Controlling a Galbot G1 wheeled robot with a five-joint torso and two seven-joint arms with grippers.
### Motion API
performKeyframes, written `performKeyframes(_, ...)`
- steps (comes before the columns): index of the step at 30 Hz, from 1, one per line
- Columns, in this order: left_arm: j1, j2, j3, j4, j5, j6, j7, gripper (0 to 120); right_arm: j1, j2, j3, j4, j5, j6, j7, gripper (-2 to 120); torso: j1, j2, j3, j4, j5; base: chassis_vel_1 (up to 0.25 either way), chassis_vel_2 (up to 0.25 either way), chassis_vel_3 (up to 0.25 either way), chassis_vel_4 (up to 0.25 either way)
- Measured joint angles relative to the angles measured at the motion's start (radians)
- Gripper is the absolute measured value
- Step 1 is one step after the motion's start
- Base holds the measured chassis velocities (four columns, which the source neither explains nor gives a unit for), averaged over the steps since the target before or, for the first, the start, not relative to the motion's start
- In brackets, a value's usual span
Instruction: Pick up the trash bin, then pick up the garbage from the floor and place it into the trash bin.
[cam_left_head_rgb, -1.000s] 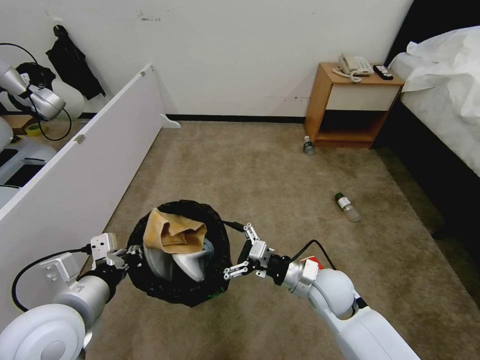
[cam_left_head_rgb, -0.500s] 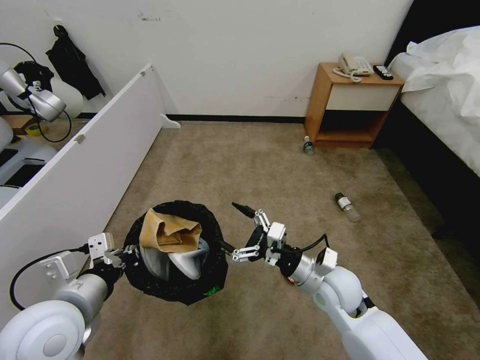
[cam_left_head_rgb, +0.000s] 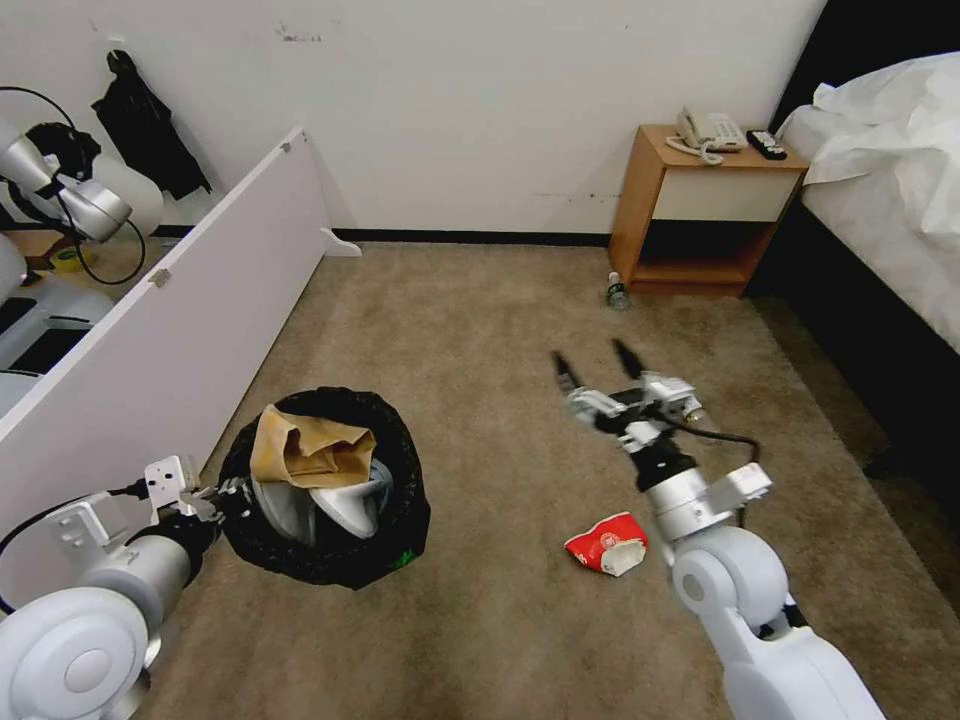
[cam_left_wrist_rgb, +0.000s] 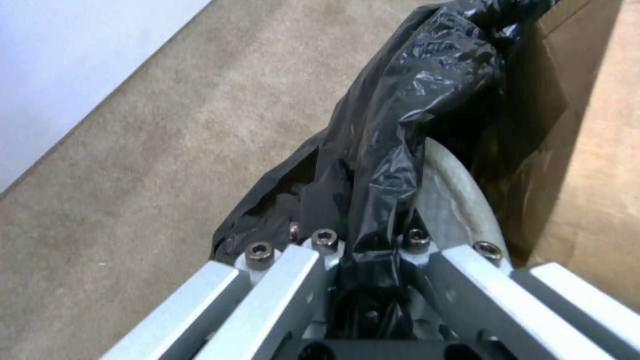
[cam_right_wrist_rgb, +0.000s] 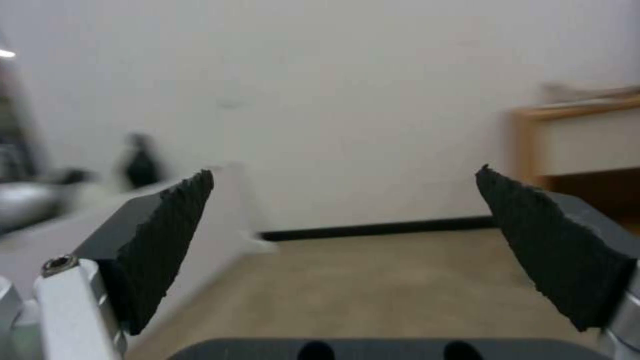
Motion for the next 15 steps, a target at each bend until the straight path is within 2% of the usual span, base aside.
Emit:
performKeyframes(4, -0.008, -0.006, -0.008, -0.003, 0.000, 0.000, -0.002, 1, -0.050, 0.026, 0.076, 0.019, -0.069, -0.014, 0.094, 100, 0.000, 0.000, 0.000, -0.0001, 0.0000, 0.000, 0.000, 0.000, 0.000)
performKeyframes(8, -0.012, -0.010, -0.018, -0.006, 0.005, 0.000, -0.003, 1, -0.079, 0.054, 0.147, 0.032, -0.132, -0.018, 0.144, 100, 0.000, 0.000, 0.000, -0.0001, 0.0000, 0.000, 0.000, 0.000, 0.000)
performKeyframes(15, -0.012, -0.013, -0.024, -0.006, 0.017, 0.000, -0.003, 1, -0.102, 0.075, 0.210, 0.046, -0.195, -0.023, 0.187, 100, 0.000, 0.000, 0.000, 0.0000, 0.0000, 0.000, 0.000, 0.000, 0.000)
